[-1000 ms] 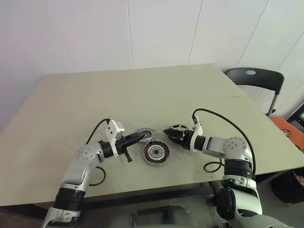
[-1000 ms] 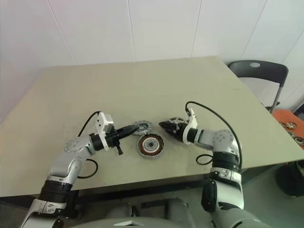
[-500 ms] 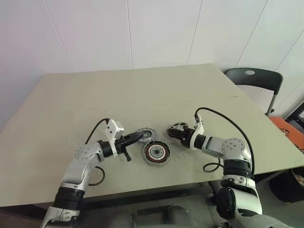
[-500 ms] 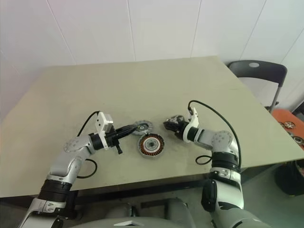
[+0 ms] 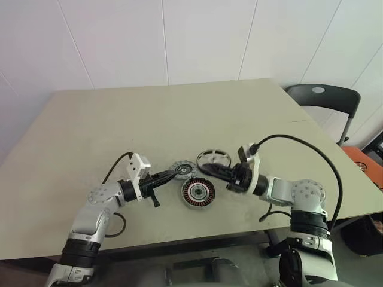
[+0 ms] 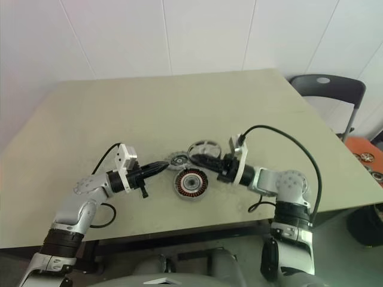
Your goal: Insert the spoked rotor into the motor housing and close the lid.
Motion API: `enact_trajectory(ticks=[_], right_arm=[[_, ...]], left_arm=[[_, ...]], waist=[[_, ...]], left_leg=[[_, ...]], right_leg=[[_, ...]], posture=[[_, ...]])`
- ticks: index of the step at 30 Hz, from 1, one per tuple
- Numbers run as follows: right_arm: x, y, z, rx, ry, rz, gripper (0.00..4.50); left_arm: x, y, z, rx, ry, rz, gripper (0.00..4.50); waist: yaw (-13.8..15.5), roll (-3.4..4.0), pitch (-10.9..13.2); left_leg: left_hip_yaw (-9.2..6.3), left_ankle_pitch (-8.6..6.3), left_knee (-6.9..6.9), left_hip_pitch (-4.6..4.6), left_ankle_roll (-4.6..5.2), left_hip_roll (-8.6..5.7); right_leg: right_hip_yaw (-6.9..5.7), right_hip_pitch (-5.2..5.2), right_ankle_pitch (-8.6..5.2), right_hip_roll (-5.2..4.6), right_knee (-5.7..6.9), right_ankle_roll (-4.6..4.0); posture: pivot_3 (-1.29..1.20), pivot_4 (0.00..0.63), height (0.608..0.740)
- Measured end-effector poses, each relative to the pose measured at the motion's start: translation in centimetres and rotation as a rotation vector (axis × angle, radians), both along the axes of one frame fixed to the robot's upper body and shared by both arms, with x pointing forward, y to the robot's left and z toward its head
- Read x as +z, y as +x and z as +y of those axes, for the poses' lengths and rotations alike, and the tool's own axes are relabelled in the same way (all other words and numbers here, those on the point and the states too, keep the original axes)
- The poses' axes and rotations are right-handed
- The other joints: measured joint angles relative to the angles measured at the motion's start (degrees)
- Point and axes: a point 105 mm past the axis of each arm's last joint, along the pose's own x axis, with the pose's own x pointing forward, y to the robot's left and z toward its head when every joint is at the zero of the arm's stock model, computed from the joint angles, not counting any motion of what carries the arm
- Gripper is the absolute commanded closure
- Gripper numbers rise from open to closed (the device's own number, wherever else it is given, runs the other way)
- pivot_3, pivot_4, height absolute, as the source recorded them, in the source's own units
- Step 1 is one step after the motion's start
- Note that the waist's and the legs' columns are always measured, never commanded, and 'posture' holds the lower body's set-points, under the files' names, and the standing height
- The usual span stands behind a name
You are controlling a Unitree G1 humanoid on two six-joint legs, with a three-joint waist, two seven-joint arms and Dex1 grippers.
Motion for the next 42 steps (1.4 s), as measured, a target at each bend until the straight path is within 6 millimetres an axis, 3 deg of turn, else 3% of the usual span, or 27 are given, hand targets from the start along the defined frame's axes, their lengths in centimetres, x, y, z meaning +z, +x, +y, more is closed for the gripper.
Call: enact_trajectory(ticks=[5,15,35,42], right_arm=[[-1.0,-1.0,1.0,0.103,-0.043,0.007,4.19],[-3.3,-0.9,2.7,0.176,-0.090,0.024,4.19],[-4.4,0.0,2.6,0.158,-0.113,0.021,4.19],[-4.5,-0.1,2.5,0.159,-0.118,0.023,2.06]], left_arm=[[-0.4,-0.7,0.0,-0.001,-0.001,0.012,4.50],[-0.8,-1.6,0.2,0.014,0.013,0.039,4.50],[-0.9,-1.5,0.2,0.025,0.016,0.040,4.50],[-0.9,-1.4,0.3,0.032,0.032,0.024,4.50]], waist=[[0.0,0.00,0.0],[0.1,0.00,0.0],[0.1,-0.01,0.0],[0.1,-0.01,0.0]], left_leg=[[0.01,0.00,0.04,0.00,0.00,0.00],[0.00,0.00,0.06,-0.01,0.00,-0.01],[0.01,0.00,0.08,0.00,0.00,-0.01],[0.01,0.00,0.08,0.00,0.00,-0.01]], right_leg=[[0.00,0.01,-0.05,0.00,-0.01,-0.09],[-0.01,0.01,-0.04,0.00,-0.01,-0.08],[-0.01,0.02,0.00,0.00,0.01,-0.03],[-0.01,0.02,0.00,0.00,0.01,-0.03]], posture=[[0.00,0.000,0.740],[0.00,0.000,0.740],[0.00,0.000,0.740],[0.00,0.000,0.740]])
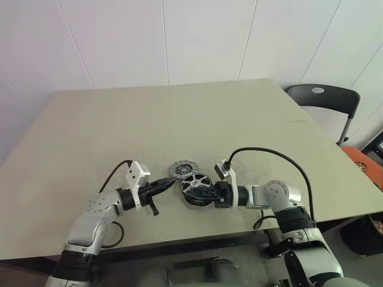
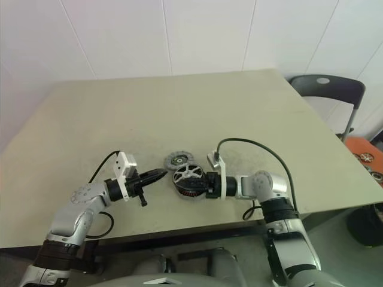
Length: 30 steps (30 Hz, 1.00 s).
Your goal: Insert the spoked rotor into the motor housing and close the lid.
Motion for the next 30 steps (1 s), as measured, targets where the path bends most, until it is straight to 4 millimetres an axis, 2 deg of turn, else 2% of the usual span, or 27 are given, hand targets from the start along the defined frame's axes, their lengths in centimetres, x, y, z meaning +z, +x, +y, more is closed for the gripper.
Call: enact_trajectory(ticks=[4,13,19,22,28,30], right_arm=[[0.2,-0.1,-0.2,0.008,0.001,-0.001,0.80],[0.1,-0.7,-2.3,-0.013,-0.052,0.013,0.80],[0.3,-0.7,-3.3,-0.009,-0.163,-0.005,0.80],[0.9,-0.2,-3.5,-0.002,-0.229,-0.014,0.80],[3.5,2.0,-5.0,-0.025,-0.393,-0.127,0.80],[4.2,2.5,-4.9,-0.019,-0.428,-0.165,0.80]], left_arm=[[-0.1,0.1,0.0,0.003,0.002,0.001,4.50],[-0.5,0.3,-0.3,-0.002,0.004,0.014,4.50],[-0.5,0.8,-0.9,-0.017,0.006,0.003,4.50],[-0.7,0.8,-1.2,-0.028,0.011,0.003,4.50],[-1.1,0.9,-1.4,-0.029,0.016,0.010,4.50],[-1.1,1.0,-1.5,-0.032,0.021,0.004,4.50]], waist=[[0.0,-0.04,0.0],[0.3,-0.03,0.0],[0.5,-0.03,0.0],[0.4,-0.02,0.0],[0.5,0.00,0.0],[0.3,0.00,0.0]], left_leg=[[-0.01,0.00,0.01,0.09,0.00,0.00],[0.00,0.00,0.11,0.08,-0.01,-0.07],[0.01,0.00,0.11,0.04,-0.01,-0.09],[0.01,0.00,0.12,0.05,-0.01,-0.09],[0.00,-0.01,0.12,-0.04,0.00,-0.10],[0.00,-0.01,0.10,-0.05,0.01,-0.08]], right_leg=[[0.00,0.10,0.00,0.00,0.00,0.00],[0.00,0.17,-0.02,-0.11,-0.04,-0.09],[0.00,0.15,-0.02,-0.13,-0.06,-0.09],[0.01,0.14,-0.02,-0.13,-0.06,-0.10],[0.00,0.07,-0.01,-0.13,-0.09,-0.09],[0.00,0.04,-0.01,-0.10,-0.08,-0.08]], posture=[[0.00,0.000,0.740],[0.00,0.000,0.740],[0.00,0.000,0.740],[0.00,0.000,0.740],[0.00,0.000,0.740],[0.00,0.000,0.740]])
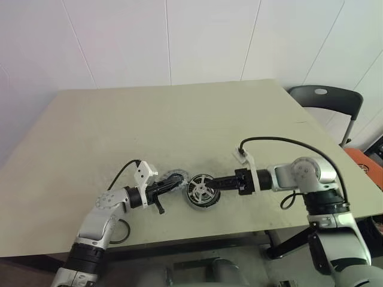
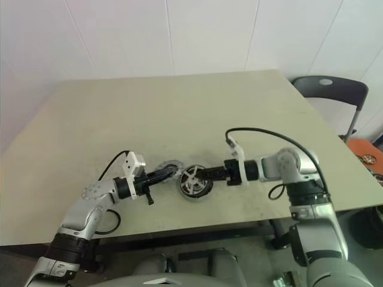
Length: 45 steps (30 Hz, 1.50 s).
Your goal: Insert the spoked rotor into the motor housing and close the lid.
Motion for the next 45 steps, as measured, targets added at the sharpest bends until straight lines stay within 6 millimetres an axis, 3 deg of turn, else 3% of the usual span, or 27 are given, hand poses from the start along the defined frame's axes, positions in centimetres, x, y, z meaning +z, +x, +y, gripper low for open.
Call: enact_trajectory(ticks=[5,10,14,17,22,23,28,30,35,39,45], right_arm=[[-0.6,1.0,-0.6,0.022,-0.119,-0.080,0.80],[-1.8,2.9,-1.4,0.037,-0.250,-0.282,0.80],[-0.6,4.0,-0.4,0.041,-0.211,-0.439,1.65],[-0.1,3.5,0.7,0.066,-0.150,-0.564,2.67],[-2.0,1.2,2.2,0.120,-0.095,-0.662,4.35],[-2.2,1.2,2.3,0.118,-0.092,-0.670,4.43],[-3.3,0.9,2.6,0.118,-0.087,-0.702,4.43],[-4.4,0.3,2.6,0.167,-0.121,-0.686,4.43],[-5.0,0.6,2.9,0.323,-0.267,-0.806,4.43],[-5.4,1.1,2.7,0.281,-0.283,-0.812,4.43],[-5.0,1.0,2.2,0.210,-0.174,-0.704,4.43]], left_arm=[[-0.2,0.2,-0.2,-0.003,0.012,-0.005,4.50],[0.2,0.4,-0.1,-0.001,0.008,-0.022,4.50],[0.4,0.5,0.0,0.004,0.007,-0.030,4.50],[0.5,0.6,0.1,0.004,0.005,-0.035,4.50],[1.6,0.5,0.2,-0.018,-0.041,-0.053,4.50],[1.8,0.4,0.1,-0.028,-0.043,-0.059,4.50],[2.5,-0.7,0.2,-0.083,-0.047,-0.056,4.50],[2.3,-0.7,0.5,-0.077,-0.040,-0.047,4.50],[2.3,-0.6,0.7,-0.061,-0.036,-0.045,4.50],[2.3,-0.6,0.9,-0.051,-0.036,-0.046,4.50],[2.4,-0.5,0.9,-0.050,-0.036,-0.049,4.50]], waist=[[-0.1,0.00,0.0],[-0.2,0.00,0.0],[-0.3,0.00,0.0],[0.0,-0.01,0.0],[0.0,-0.01,0.0],[0.0,-0.01,0.0],[-0.3,-0.01,0.0],[-0.3,-0.01,0.0],[-0.2,-0.20,-0.2],[-0.2,-0.20,-0.3],[-0.3,0.07,-0.3]], left_leg=[[-0.01,0.00,-0.01,0.00,0.00,0.01],[0.01,0.00,0.00,0.00,0.01,0.00],[0.00,0.00,0.00,0.01,0.01,0.01],[-0.03,0.00,-0.03,0.00,0.01,0.03],[0.01,0.00,0.02,0.01,0.01,0.01],[0.02,0.00,0.04,0.01,0.01,0.00],[0.02,0.00,0.05,0.10,0.01,0.02],[0.01,0.00,0.05,0.09,0.01,0.03],[0.02,-0.01,-0.02,0.73,-0.01,0.04],[-0.09,-0.17,-0.06,1.41,-0.29,0.18],[0.25,-0.19,-0.11,0.82,-0.22,0.09]], right_leg=[[-0.01,0.00,0.00,0.03,0.01,0.01],[0.00,0.00,0.06,0.03,0.01,0.11],[-0.01,-0.01,0.09,0.06,0.03,0.17],[-0.04,0.00,0.10,0.07,0.02,0.18],[-0.03,0.02,0.09,0.02,0.02,0.17],[-0.02,0.03,0.09,0.02,0.02,0.16],[0.01,0.09,0.04,0.03,0.03,0.08],[0.00,0.08,0.04,0.04,0.04,0.07],[-0.01,0.65,-0.02,0.03,-0.02,0.06],[-0.16,1.29,-0.07,-0.18,-0.48,0.09],[-0.41,0.92,0.28,-0.71,-0.68,-0.16]], posture=[[0.00,0.000,0.740],[0.00,0.000,0.740],[0.00,0.000,0.740],[0.00,0.000,0.740],[0.00,0.000,0.740],[0.00,0.000,0.740],[0.00,0.000,0.740],[0.00,0.000,0.740],[0.00,0.000,0.740],[0.00,0.000,0.740],[0.00,0.000,0.740]])
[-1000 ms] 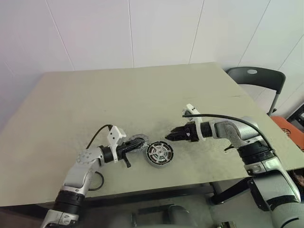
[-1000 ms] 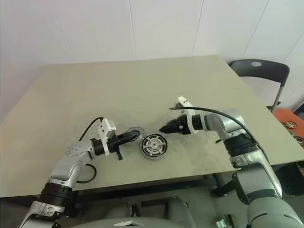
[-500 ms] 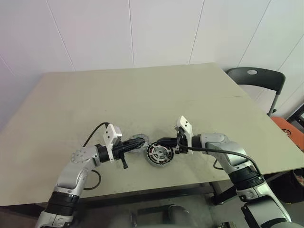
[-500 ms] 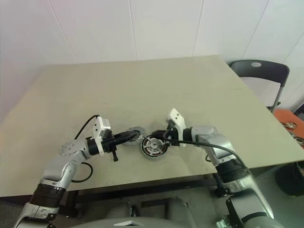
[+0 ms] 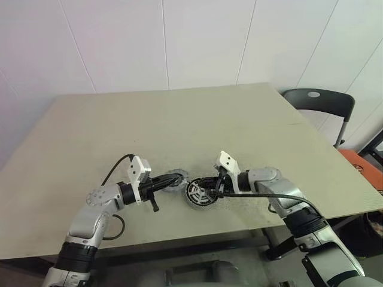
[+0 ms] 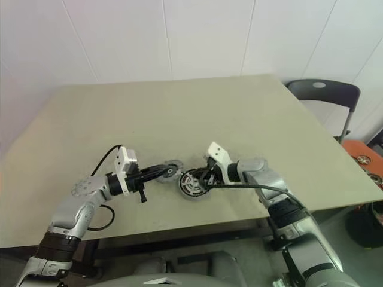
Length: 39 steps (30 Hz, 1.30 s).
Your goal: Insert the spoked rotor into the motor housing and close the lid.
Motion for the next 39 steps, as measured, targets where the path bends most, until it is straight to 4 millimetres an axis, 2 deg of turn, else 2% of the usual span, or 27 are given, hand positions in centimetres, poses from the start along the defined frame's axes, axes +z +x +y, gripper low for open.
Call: enact_trajectory(ticks=[2,5,9,12,15,18,22,27,30,39], right_arm=[[0.4,-0.5,-0.5,0.043,-0.003,0.003,4.43],[1.4,-0.6,-1.7,0.126,-0.079,-0.127,4.43],[1.3,-0.8,-2.4,0.278,-0.225,-0.309,4.43],[1.9,-0.5,-2.5,0.399,-0.322,-0.451,4.43],[2.7,-0.5,-2.5,0.483,-0.361,-0.517,4.43],[3.6,-0.4,-2.2,0.541,-0.380,-0.565,3.82],[4.8,-0.1,-2.1,0.618,-0.431,-0.630,2.61],[4.2,-0.9,-2.6,0.733,-0.488,-0.629,0.90],[3.6,-1.2,-2.9,0.785,-0.525,-0.632,0.04],[1.5,-1.4,-3.1,0.832,-0.576,-0.638,0.04]], left_arm=[[0.0,0.0,0.0,0.000,0.000,-0.001,4.50],[0.1,0.1,0.0,0.000,0.001,-0.004,4.50],[0.1,0.1,0.0,0.000,0.001,-0.006,4.50],[0.1,0.1,-0.1,-0.002,0.000,-0.005,4.50],[0.0,-0.5,-0.1,-0.022,0.003,0.002,4.50],[0.0,-1.4,-0.1,-0.061,0.020,0.000,4.50],[-0.3,-2.4,0.5,-0.083,0.072,0.010,4.50],[-0.7,-3.1,1.3,-0.094,0.148,0.016,4.50],[-0.9,-3.6,1.8,-0.095,0.174,0.023,4.50],[-1.8,-3.8,2.4,-0.059,0.182,0.040,4.50]], waist=[[0.2,0.03,0.0],[0.5,0.04,0.0],[0.4,0.04,0.0],[0.3,0.07,0.1],[0.1,0.05,0.1],[0.0,0.05,0.1],[0.0,0.06,0.1],[0.2,0.08,0.1],[0.1,0.09,0.1],[0.2,0.09,0.1]], left_leg=[[0.03,-0.02,-0.01,-0.16,0.18,-0.02],[0.04,-0.01,0.02,-0.88,0.25,-0.03],[0.05,-0.03,0.04,-0.85,0.28,0.00],[0.02,-0.03,0.12,-0.76,0.27,0.03],[0.02,-0.03,0.17,-0.70,0.27,0.05],[0.03,-0.03,0.17,-0.68,0.27,0.06],[0.04,-0.02,0.18,-0.58,0.26,0.10],[0.06,-0.02,0.19,-0.55,0.25,0.13],[0.10,-0.02,0.19,-0.54,0.25,0.13],[0.12,-0.01,0.20,-0.47,0.24,0.13]], right_leg=[[-0.04,-0.17,-0.02,0.02,0.02,0.05],[-0.04,-0.90,0.07,0.23,0.09,0.26],[-0.01,-0.89,0.05,0.47,0.08,0.25],[0.03,-0.83,-0.03,0.60,0.19,0.12],[0.06,-0.82,-0.03,0.60,0.30,0.11],[0.09,-0.85,-0.03,0.60,0.40,0.11],[0.10,-0.84,-0.04,0.59,0.52,0.09],[0.12,-0.84,-0.05,0.54,0.55,0.08],[0.17,-0.84,-0.05,0.52,0.54,0.08],[0.18,-0.81,-0.05,0.51,0.60,0.07]], posture=[[0.00,0.000,0.740],[0.00,0.000,0.740],[0.00,0.000,0.740],[0.00,0.000,0.740],[0.00,0.000,0.740],[0.00,0.000,0.740],[0.00,0.000,0.740],[0.00,0.000,0.740],[0.00,0.000,0.740],[0.00,0.000,0.740]])
